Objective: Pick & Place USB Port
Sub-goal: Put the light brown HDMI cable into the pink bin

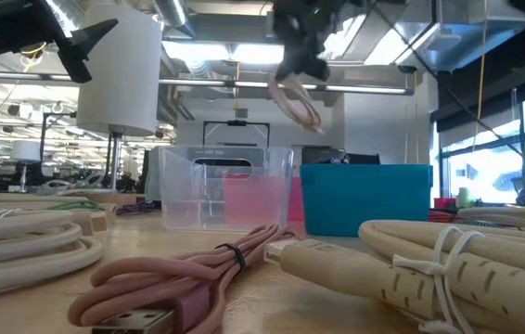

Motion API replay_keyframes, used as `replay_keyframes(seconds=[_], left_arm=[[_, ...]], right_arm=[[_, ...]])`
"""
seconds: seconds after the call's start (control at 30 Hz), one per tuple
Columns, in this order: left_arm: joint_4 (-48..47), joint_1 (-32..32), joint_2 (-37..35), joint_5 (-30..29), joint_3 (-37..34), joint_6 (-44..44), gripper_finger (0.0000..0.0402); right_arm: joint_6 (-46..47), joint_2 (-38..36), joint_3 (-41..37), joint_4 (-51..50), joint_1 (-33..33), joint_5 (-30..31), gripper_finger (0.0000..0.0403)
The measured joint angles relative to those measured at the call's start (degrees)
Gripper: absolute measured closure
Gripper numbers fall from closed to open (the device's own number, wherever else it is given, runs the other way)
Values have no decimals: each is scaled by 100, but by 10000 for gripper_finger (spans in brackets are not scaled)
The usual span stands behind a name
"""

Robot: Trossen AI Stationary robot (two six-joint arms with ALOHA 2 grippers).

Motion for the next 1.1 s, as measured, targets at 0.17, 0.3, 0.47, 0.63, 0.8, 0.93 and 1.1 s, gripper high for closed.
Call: replay_keyframes(seconds=[0.17,0.3,0.47,0.63,0.8,0.93,1.1], left_arm=[[0,0,0,-2,0,0,132],[0,0,0,-2,0,0,132],[0,0,0,-11,0,0,132],[0,0,0,-28,0,0,132],[1,0,0,-28,0,0,132],[1,0,0,-28,0,-42,132],[1,0,0,-27,0,-42,132]], right_arm=[[-259,856,734,-172,102,59,386],[-383,1268,896,-177,100,81,386],[-427,1536,898,-199,98,353,386],[-537,1769,899,-11,66,424,386],[-555,2093,901,59,-55,454,386],[-565,2328,901,71,-208,487,386],[-641,2612,901,86,-369,495,386]])
